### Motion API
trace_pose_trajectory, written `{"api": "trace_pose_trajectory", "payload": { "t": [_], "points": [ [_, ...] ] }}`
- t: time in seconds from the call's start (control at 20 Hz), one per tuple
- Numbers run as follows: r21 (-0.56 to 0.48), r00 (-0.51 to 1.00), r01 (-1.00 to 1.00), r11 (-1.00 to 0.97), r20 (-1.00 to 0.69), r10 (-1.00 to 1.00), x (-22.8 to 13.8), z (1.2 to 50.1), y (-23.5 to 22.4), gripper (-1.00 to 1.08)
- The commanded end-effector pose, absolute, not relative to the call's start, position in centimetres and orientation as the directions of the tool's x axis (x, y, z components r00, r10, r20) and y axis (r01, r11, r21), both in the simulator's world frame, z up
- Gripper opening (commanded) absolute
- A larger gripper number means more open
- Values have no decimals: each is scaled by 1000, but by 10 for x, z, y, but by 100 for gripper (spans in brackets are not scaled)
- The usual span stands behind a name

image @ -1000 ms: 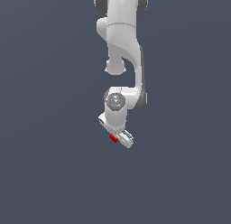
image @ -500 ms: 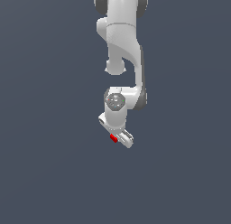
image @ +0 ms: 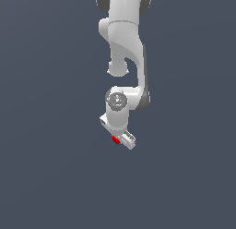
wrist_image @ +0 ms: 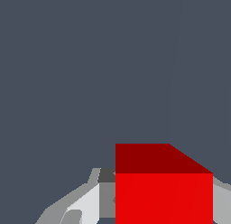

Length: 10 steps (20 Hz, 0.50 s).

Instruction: Pick up the red cube and move it to a goal position.

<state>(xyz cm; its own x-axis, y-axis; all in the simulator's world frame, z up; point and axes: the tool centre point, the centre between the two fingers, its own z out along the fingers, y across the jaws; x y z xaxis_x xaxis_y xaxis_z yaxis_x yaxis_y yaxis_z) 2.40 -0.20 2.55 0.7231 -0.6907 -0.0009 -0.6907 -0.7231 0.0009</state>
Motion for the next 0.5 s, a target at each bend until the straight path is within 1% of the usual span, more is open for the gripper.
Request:
{"api": "trace_pose_trajectory", "payload": {
  "t": [0.0, 0.45],
  "points": [
    [0, 723, -691, -723, 0, -691, 20, 31, -5, -100],
    [-1, 723, -691, -723, -1, -691, -13, 67, -24, -100]
  ]
}}
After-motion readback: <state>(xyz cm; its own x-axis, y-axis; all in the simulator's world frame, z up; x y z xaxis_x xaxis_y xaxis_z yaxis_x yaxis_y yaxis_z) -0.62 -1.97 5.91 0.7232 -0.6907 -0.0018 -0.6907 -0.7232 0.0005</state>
